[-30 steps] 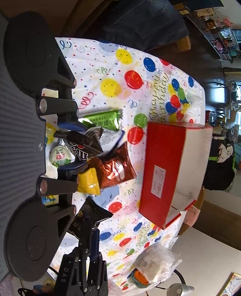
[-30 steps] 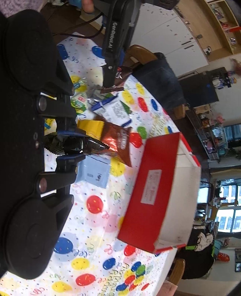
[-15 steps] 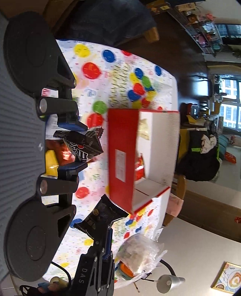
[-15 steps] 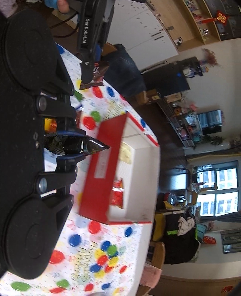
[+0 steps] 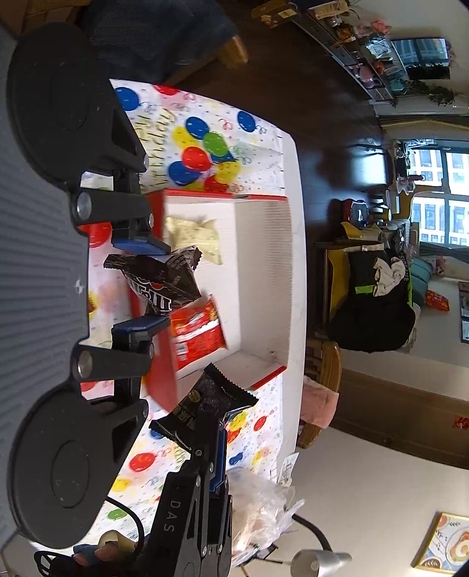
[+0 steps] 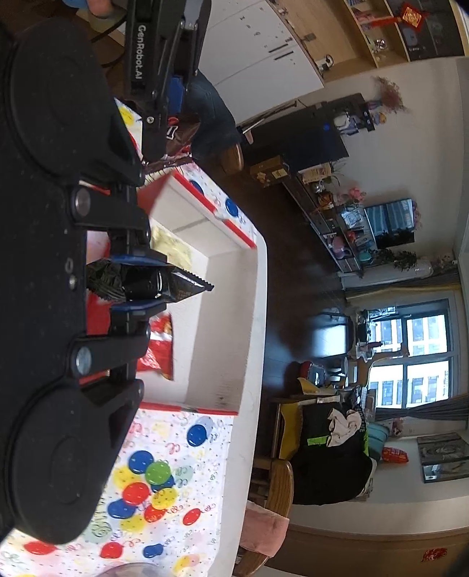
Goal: Organize snacks
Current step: 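Carry both snacks into the red box and open both tools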
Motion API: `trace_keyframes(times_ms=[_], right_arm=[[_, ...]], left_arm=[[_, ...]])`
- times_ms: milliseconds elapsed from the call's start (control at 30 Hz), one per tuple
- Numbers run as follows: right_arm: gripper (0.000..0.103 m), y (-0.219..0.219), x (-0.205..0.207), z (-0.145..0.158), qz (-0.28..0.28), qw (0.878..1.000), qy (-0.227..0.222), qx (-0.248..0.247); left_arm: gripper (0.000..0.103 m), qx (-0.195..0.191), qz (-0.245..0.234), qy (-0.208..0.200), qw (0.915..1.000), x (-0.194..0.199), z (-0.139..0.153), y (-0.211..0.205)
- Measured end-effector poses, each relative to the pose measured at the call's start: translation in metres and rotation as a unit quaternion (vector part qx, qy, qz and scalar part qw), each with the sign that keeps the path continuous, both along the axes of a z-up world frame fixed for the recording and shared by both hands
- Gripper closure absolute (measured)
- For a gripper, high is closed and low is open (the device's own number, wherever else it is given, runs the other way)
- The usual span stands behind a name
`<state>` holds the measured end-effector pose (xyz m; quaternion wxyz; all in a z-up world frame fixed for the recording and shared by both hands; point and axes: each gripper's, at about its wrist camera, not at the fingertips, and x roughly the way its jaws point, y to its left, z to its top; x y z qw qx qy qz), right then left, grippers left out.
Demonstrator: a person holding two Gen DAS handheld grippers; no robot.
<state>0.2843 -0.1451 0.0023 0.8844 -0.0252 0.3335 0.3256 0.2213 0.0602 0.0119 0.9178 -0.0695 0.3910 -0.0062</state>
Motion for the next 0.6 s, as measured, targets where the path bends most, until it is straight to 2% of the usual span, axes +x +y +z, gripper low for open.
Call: trace_keyframes(times_ms=[300,600], right_arm=[[0.085,0.013,0.053,-0.013,-0.002,1.0,0.015,-0.025],[0.085,0.032,0.103,-0.04,-0.009,0.997,0.057,-0.055]], left_arm=[[0.069,0.006,0.015,0.031,0.9994,0.065,-0.007,0.006],[0.069,-0.003,0.039,0.096,0.9946,0.131,-0.033,0.018]])
